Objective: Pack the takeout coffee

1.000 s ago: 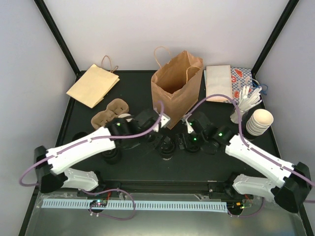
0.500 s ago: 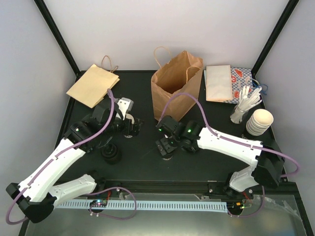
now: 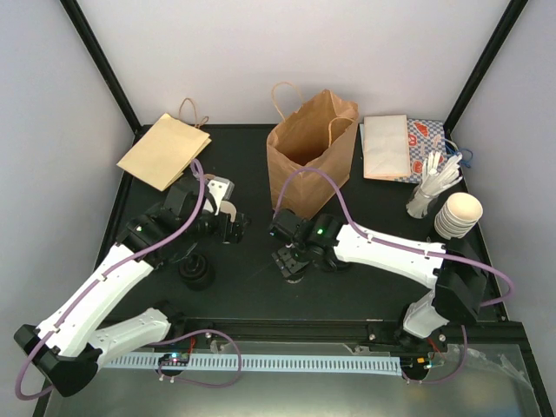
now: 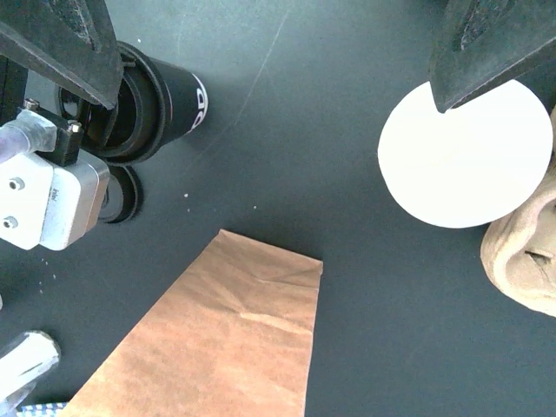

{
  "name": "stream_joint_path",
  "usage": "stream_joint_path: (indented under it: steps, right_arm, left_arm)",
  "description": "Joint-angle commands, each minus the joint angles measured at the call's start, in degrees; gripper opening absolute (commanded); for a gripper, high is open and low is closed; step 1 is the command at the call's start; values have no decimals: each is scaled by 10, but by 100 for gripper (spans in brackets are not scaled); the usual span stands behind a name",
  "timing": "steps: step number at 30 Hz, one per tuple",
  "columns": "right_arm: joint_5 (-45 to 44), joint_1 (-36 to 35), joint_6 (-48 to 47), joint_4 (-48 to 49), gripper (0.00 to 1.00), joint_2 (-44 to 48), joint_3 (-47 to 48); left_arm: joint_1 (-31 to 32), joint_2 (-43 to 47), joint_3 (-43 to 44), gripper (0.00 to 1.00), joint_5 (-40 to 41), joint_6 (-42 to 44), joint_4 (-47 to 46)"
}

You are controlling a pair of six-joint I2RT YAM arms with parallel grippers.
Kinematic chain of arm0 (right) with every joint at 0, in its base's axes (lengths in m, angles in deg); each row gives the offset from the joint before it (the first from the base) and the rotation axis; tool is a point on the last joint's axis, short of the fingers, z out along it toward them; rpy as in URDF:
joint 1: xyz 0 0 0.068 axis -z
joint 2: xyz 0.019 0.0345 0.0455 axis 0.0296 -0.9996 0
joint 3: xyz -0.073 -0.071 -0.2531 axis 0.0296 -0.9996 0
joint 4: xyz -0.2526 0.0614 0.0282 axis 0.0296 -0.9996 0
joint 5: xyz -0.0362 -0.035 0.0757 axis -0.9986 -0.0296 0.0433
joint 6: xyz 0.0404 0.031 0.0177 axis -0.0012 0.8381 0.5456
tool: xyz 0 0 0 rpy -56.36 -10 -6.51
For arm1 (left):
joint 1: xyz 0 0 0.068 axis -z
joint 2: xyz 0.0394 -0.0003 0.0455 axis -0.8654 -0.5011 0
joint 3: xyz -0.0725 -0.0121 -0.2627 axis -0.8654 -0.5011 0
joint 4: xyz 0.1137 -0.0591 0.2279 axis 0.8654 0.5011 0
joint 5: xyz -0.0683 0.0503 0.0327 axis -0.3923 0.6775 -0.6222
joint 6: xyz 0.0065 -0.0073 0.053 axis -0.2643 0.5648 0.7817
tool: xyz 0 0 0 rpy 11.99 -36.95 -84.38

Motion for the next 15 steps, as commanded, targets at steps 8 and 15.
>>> stream_joint_path:
  steps: [8,15]
  right_arm:
    - [-15,-9,4,-19,76,-15,6]
    - [-7,-9,1,-21,75,-16,-6]
  left_arm:
    - [-8,3,-61,99,-102,-16,-41]
    - [-7,-30,-130,90,-255,-56,-104]
